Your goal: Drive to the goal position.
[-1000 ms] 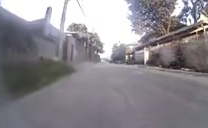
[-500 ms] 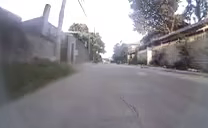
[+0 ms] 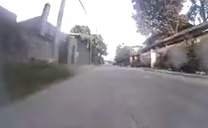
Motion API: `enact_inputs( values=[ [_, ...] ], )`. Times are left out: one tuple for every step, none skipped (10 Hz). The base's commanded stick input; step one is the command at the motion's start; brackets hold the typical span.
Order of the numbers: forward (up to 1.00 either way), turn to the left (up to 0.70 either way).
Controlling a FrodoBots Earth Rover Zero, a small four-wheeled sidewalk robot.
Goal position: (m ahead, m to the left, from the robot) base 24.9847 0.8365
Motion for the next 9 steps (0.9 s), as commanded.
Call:
enact_inputs(
  values=[
    [1.0, 0.01],
    [1.0, 0.01],
    [1.0, 0.01],
    [1.0, 0.01],
    [1.0, 0.01],
    [1.0, 0.01],
    [1.0, 0.01],
    [1.0, 0.01],
    [1.0, 0.01]
  ],
)
